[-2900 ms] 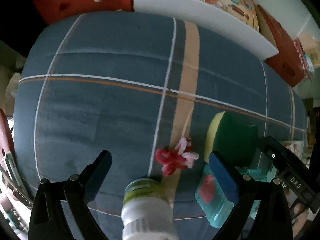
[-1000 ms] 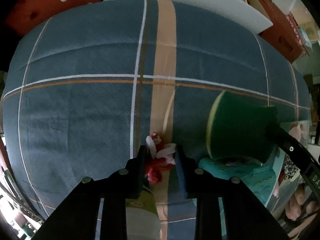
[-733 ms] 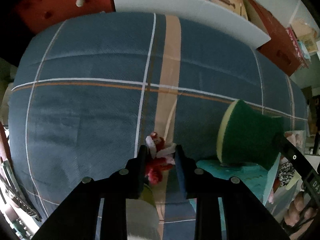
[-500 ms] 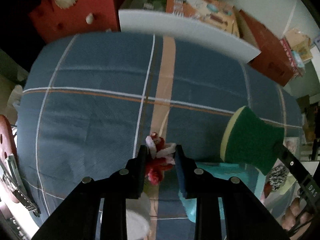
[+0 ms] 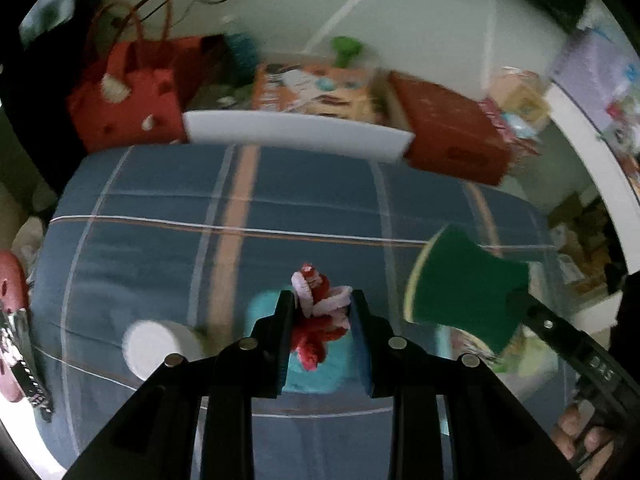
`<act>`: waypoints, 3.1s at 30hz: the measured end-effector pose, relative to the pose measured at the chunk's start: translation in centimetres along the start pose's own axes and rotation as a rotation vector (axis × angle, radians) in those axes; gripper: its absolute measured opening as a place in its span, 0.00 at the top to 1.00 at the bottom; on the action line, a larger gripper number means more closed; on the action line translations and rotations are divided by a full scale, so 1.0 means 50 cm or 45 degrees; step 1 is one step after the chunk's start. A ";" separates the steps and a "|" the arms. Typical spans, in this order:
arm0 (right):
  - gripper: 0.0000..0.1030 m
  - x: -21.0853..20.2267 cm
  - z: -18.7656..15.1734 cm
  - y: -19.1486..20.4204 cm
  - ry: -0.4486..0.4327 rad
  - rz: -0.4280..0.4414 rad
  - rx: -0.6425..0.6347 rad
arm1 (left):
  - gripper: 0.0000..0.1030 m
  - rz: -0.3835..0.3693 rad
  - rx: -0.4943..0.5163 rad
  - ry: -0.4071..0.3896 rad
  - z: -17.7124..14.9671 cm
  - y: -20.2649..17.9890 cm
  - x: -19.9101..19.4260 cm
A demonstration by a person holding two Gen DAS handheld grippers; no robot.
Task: Organize soft objects
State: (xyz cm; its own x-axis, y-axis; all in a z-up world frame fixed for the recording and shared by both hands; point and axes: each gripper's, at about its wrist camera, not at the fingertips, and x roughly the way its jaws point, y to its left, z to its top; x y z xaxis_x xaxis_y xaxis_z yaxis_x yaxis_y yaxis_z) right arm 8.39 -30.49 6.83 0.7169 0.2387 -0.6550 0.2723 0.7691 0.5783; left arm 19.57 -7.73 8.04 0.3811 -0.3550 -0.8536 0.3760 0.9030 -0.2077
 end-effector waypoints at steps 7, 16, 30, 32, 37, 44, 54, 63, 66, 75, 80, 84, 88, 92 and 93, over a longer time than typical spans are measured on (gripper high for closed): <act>0.77 -0.105 -0.031 -0.106 -0.110 -0.035 0.150 | 0.72 -0.125 0.100 -0.014 -0.072 -0.140 0.006; 0.77 -0.195 -0.070 -0.234 -0.206 -0.131 0.322 | 0.72 -0.245 0.185 0.027 -0.152 -0.258 0.051; 0.77 -0.188 -0.078 -0.340 -0.157 -0.315 0.417 | 0.71 -0.288 0.317 0.154 -0.221 -0.356 0.147; 0.77 -0.184 -0.078 -0.335 -0.145 -0.392 0.387 | 0.67 -0.290 0.307 0.164 -0.223 -0.353 0.156; 0.77 -0.172 -0.078 -0.337 -0.104 -0.560 0.338 | 0.47 -0.296 0.276 0.185 -0.225 -0.344 0.168; 0.77 -0.164 -0.078 -0.334 -0.069 -0.655 0.294 | 0.37 -0.293 0.252 0.188 -0.226 -0.326 0.156; 0.33 -0.169 -0.073 -0.263 -0.075 -0.753 0.143 | 0.14 -0.068 0.124 0.027 -0.212 -0.219 0.100; 0.20 -0.120 -0.097 -0.167 -0.002 -0.795 -0.093 | 0.13 0.085 -0.062 -0.020 -0.231 -0.100 0.082; 0.19 -0.111 -0.112 -0.142 0.012 -0.794 -0.147 | 0.12 0.105 -0.100 -0.023 -0.244 -0.074 0.075; 0.19 -0.076 -0.191 -0.104 0.108 -0.790 -0.259 | 0.12 0.169 -0.151 0.008 -0.295 -0.025 0.068; 0.19 -0.060 -0.221 -0.094 0.154 -0.794 -0.292 | 0.12 0.186 -0.144 0.039 -0.318 -0.021 0.066; 0.19 -0.058 -0.229 -0.089 0.160 -0.794 -0.304 | 0.12 0.214 -0.110 0.040 -0.328 -0.027 0.061; 0.19 -0.058 -0.230 -0.090 0.160 -0.794 -0.302 | 0.12 0.238 -0.082 0.028 -0.334 -0.034 0.055; 0.19 -0.056 -0.230 -0.090 0.162 -0.794 -0.298 | 0.12 0.287 -0.055 0.014 -0.334 -0.043 0.053; 0.19 -0.056 -0.230 -0.091 0.160 -0.794 -0.297 | 0.12 0.295 -0.052 0.014 -0.334 -0.044 0.054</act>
State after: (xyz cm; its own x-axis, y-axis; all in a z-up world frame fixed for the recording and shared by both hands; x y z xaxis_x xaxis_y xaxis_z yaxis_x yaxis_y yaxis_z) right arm -2.21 -27.82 0.44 0.3866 -0.2348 -0.8919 0.4552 0.8896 -0.0369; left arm 5.70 -6.62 -1.79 0.4438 -0.1346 -0.8859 0.2452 0.9692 -0.0245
